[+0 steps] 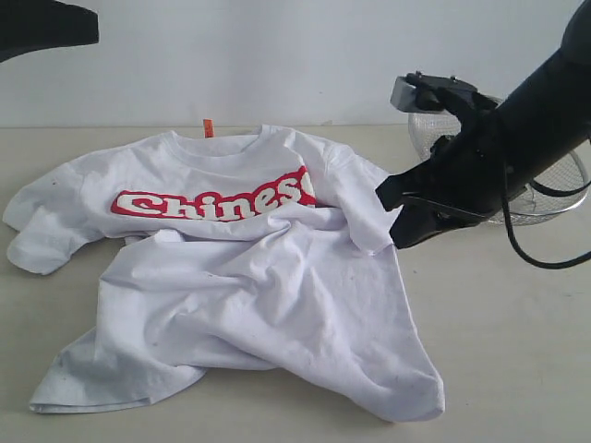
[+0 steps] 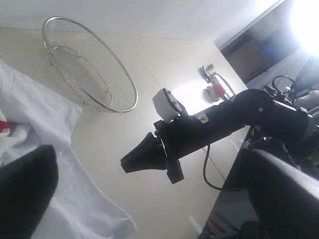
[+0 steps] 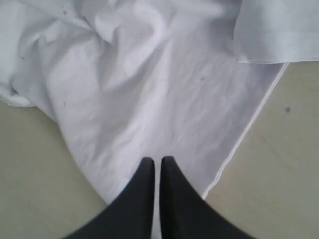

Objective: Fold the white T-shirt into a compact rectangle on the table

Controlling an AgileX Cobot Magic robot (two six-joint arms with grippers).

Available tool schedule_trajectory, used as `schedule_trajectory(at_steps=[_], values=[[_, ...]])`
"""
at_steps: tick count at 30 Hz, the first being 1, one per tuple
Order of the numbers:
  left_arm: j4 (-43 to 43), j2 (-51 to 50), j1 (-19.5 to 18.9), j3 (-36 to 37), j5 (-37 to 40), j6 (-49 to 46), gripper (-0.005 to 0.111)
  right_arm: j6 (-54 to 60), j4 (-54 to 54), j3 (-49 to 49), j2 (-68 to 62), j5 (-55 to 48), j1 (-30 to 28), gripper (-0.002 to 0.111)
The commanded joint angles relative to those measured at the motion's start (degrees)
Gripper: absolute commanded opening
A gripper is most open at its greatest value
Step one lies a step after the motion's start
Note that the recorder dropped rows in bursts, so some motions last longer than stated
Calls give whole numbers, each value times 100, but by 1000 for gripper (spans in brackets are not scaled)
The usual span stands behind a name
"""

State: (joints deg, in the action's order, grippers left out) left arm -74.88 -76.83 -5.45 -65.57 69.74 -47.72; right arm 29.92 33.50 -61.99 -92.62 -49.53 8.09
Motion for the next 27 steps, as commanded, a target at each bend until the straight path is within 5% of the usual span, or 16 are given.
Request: schedule_trajectory(at_steps=[1,3,4,8,15,27], values=[[-92,26,60,154,22,23,45,-450,-87,-85,66,406,-247,0],[-92,26,69,204,22,-33,11,-582,-98,-396,46,451,-806,0],[-92,26,69,227,22,-162,5,-609,-98,-559,46,451,-1097,0],[-67,26,69,429,22,-377,5,-674,-110,-1239,33,596,-2197,3],[-67,26,69,932,22,-574,5,-658,-211,-2137,-1104,568,-2825,49],[-7,48,69,1102,22,-846,5,-1666,-1121,-4249,-3241,-36,-3306,49]])
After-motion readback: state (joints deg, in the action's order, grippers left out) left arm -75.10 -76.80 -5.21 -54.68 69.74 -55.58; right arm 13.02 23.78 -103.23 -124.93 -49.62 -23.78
